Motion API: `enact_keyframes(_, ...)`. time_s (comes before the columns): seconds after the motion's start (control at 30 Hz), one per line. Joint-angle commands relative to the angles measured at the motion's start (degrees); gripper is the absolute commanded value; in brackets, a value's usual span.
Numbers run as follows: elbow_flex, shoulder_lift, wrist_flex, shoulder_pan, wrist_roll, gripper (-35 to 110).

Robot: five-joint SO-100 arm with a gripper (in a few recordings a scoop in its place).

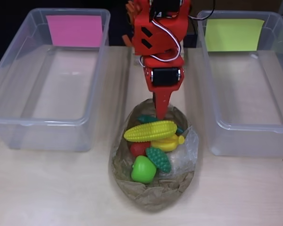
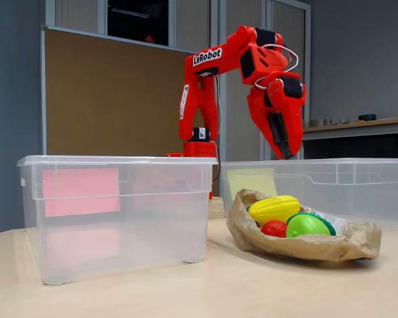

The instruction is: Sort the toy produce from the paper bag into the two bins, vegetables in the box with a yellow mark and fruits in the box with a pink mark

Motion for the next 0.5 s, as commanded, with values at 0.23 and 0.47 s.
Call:
enact_keyframes(0.23, -4.04, -1.85, -0.35, -1.67, -1.05, 4)
enact_keyframes(0.47, -1.14, -1.23, -2.02, -1.85, 2.02, 3)
